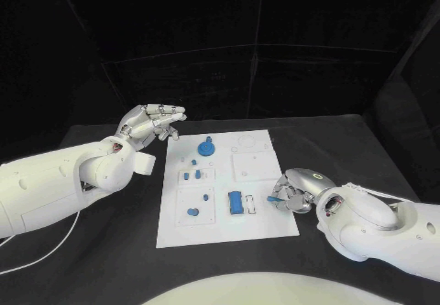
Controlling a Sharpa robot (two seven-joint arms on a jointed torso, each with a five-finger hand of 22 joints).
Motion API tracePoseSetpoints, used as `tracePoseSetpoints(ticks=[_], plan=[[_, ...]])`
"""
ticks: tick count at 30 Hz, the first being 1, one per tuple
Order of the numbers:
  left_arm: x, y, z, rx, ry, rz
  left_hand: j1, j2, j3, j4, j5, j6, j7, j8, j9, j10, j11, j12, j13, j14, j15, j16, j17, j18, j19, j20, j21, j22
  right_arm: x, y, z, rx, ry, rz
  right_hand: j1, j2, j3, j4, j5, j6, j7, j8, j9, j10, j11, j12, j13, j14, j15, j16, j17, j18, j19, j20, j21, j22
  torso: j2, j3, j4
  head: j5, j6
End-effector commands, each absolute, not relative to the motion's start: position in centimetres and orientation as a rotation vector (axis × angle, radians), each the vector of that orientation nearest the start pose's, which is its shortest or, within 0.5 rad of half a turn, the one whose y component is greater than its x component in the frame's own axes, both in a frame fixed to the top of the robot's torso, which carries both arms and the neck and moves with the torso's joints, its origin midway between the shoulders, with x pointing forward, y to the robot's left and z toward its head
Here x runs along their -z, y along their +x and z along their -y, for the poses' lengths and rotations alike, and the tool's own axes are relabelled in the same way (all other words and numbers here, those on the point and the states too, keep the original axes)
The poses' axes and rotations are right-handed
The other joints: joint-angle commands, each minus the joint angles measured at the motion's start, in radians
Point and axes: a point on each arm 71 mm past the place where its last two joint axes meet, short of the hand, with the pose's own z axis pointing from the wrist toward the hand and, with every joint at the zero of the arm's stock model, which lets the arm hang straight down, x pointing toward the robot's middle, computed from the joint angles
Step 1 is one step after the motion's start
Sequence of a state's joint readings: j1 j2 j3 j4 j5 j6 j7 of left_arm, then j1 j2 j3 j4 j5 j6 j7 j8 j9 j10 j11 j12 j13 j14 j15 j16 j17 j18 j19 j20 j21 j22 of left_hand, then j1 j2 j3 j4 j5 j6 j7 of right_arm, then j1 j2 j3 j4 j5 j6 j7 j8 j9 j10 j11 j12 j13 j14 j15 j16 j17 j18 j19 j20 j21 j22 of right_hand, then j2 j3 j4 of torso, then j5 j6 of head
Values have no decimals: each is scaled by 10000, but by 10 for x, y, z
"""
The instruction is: Assemble the parts on the task board
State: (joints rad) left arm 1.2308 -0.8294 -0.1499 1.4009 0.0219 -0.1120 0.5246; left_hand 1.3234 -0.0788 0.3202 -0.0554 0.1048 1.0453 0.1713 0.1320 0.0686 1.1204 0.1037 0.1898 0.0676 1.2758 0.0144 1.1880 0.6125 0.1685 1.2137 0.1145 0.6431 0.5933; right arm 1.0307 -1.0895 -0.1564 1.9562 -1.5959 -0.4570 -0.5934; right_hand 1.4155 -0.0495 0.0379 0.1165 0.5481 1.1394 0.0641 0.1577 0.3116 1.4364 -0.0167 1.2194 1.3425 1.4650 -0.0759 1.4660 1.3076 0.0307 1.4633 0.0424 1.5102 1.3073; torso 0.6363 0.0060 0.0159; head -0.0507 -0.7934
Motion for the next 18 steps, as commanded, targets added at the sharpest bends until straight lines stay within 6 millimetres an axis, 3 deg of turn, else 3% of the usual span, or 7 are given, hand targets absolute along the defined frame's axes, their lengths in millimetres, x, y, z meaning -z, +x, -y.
tracePoseSetpoints(ticks=[1,13,18], plan=[[199,499,-231,16762,-10390,-14160,26,100,-32,-42,37,12,-63,47,1,28,-70,41,-11,-18,-16,-27,-12,152,40,-14,-58,-16,246,352,215,-4483,1904,-18414,-210,-67,119,99,-97,175,-69,3,298,130,-37,52,-149,710,-51,66,782,-112,546,-78,76,2062,11,-1,-4,47,-9],[198,498,-230,16797,-10384,-14174,31,104,-32,-44,36,19,-69,52,1,36,-75,45,-11,-23,-19,-32,-24,152,40,-16,-62,-18,258,358,195,-4816,2468,-19469,-1062,-301,140,759,68,381,-156,98,444,287,-97,270,17,734,-94,123,892,-123,583,-115,109,2102,20,-1,-9,68,-36],[198,498,-229,16812,-10381,-14184,31,104,-32,-44,36,19,-69,52,1,36,-75,45,-11,-23,-19,-32,-24,152,40,-16,-62,-18,262,360,188,-4869,2516,-19760,-1076,-322,135,777,34,393,-176,108,462,292,-111,263,14,735,-105,124,893,-125,588,-124,114,2107,18,-2,8,36,-60]])
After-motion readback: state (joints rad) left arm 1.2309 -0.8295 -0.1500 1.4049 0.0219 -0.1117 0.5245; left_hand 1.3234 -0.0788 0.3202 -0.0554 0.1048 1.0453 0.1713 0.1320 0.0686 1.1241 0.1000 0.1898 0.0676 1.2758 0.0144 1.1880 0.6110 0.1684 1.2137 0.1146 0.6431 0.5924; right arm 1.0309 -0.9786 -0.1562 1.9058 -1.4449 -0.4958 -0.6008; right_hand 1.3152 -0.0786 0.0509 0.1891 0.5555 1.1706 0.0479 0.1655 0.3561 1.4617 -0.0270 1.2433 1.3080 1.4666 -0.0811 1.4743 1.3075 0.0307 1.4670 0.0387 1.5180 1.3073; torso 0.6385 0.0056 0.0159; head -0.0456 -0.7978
